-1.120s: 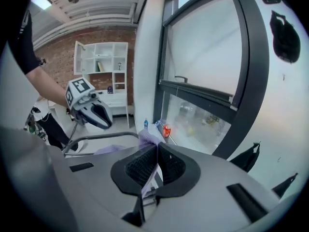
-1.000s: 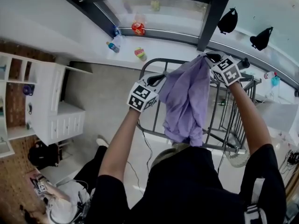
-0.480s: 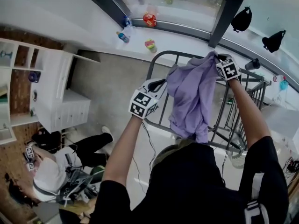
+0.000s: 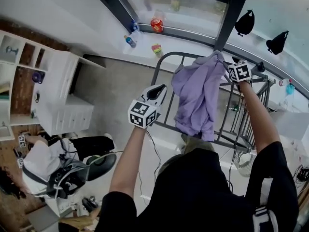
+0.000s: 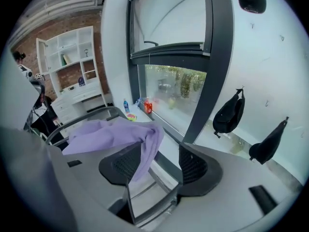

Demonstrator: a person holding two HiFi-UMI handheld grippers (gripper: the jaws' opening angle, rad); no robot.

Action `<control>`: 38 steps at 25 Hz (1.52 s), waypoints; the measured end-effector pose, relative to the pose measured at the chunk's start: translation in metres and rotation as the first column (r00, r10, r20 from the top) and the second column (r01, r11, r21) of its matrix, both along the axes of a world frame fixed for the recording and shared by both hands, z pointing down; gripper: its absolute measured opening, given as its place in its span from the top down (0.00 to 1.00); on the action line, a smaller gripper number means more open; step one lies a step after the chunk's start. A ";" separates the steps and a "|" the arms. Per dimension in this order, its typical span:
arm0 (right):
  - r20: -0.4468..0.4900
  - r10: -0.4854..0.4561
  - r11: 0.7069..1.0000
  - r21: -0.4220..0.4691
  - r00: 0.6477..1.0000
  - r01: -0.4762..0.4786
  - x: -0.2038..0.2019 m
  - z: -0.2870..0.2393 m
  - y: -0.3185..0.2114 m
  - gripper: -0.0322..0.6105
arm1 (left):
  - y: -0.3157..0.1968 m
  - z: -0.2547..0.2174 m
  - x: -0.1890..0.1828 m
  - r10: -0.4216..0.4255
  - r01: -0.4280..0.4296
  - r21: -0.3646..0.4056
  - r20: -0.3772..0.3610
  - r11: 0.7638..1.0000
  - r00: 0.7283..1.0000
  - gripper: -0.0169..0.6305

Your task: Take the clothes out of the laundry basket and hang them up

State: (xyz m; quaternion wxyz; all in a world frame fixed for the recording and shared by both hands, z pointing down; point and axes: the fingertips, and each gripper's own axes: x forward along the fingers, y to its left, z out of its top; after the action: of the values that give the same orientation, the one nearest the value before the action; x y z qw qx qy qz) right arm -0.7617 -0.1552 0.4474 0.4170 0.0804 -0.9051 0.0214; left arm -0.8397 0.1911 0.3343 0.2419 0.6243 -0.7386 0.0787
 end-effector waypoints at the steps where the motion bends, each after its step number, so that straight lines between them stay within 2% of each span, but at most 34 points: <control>1: 0.010 0.005 1.000 0.013 1.000 -0.005 0.008 -0.010 0.001 0.62 | 0.004 -0.006 0.005 0.002 -0.002 0.009 0.009 1.000 1.000 0.94; 7: 0.113 0.034 0.999 0.008 0.993 -0.035 0.080 -0.065 0.041 0.62 | 0.051 -0.038 0.060 -0.024 0.021 0.083 0.035 0.996 0.999 0.95; 9: 0.156 0.042 0.999 -0.005 0.987 -0.041 0.111 -0.084 0.068 0.62 | 0.075 -0.048 0.085 -0.021 0.016 0.119 0.046 0.993 0.999 0.95; 12: 0.191 -0.007 1.000 0.029 0.982 0.002 0.158 -0.105 0.114 0.62 | 0.106 -0.062 0.123 -0.026 0.016 0.172 0.056 0.985 0.998 0.94; 15: 0.238 -0.002 1.000 0.012 0.971 -0.001 0.203 -0.124 0.158 0.63 | 0.131 -0.072 0.157 -0.035 0.022 0.187 0.066 0.982 0.997 0.95; 16: 0.253 0.012 1.000 -0.006 0.967 -0.011 0.219 -0.130 0.172 0.65 | 0.137 -0.075 0.169 -0.027 0.013 0.187 0.073 0.982 0.997 0.95; 19: 0.304 0.057 0.997 -0.061 0.951 -0.041 0.269 -0.144 0.212 0.82 | 0.146 -0.076 0.208 0.038 -0.054 0.190 0.087 0.980 0.996 0.95; 20: 0.325 0.077 0.995 -0.081 0.943 -0.053 0.286 -0.146 0.225 0.91 | 0.146 -0.075 0.219 0.066 -0.081 0.195 0.084 0.977 0.994 0.95; 21: 0.341 0.106 0.992 -0.103 0.934 -0.075 0.305 -0.145 0.236 0.94 | 0.145 -0.073 0.229 0.088 -0.102 0.205 0.077 0.973 0.993 0.95; 24: 0.334 0.232 0.969 -0.165 0.913 -0.186 0.369 -0.124 0.262 0.95 | 0.139 -0.067 0.254 0.114 -0.119 0.248 0.036 0.961 0.993 0.95; 27: 0.233 0.316 0.943 -0.180 0.920 -0.278 0.447 -0.085 0.276 0.95 | 0.131 -0.048 0.290 0.123 -0.109 0.275 -0.033 0.955 0.992 0.96; 29: 0.147 0.394 0.915 -0.155 0.907 -0.372 0.510 -0.065 0.265 0.95 | 0.124 -0.030 0.319 0.162 -0.134 0.271 -0.083 0.953 0.983 0.96; 30: 0.119 0.454 0.888 -0.142 0.883 -0.437 0.545 -0.061 0.254 0.95 | 0.120 -0.020 0.336 0.192 -0.158 0.261 -0.107 0.952 0.976 0.96; 33: 0.071 0.629 0.777 -0.077 0.774 -0.624 0.652 -0.073 0.213 0.95 | 0.108 0.010 0.389 0.273 -0.230 0.229 -0.180 0.946 0.945 0.96; 35: 0.075 0.704 0.709 -0.037 0.706 -0.704 0.709 -0.086 0.192 0.95 | 0.095 0.024 0.420 0.315 -0.270 0.215 -0.214 0.938 0.925 0.96; 38: 0.103 0.772 0.634 -0.040 0.628 -0.773 0.771 -0.092 0.182 0.95 | 0.073 0.038 0.467 0.368 -0.327 0.194 -0.246 0.925 0.897 0.96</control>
State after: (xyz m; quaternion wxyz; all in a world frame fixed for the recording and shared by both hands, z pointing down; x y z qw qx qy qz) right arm 0.0093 0.0266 0.3555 0.3167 0.4605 -0.8052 0.1983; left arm -0.3732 0.2636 0.3727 0.2782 0.7673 -0.5773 -0.0226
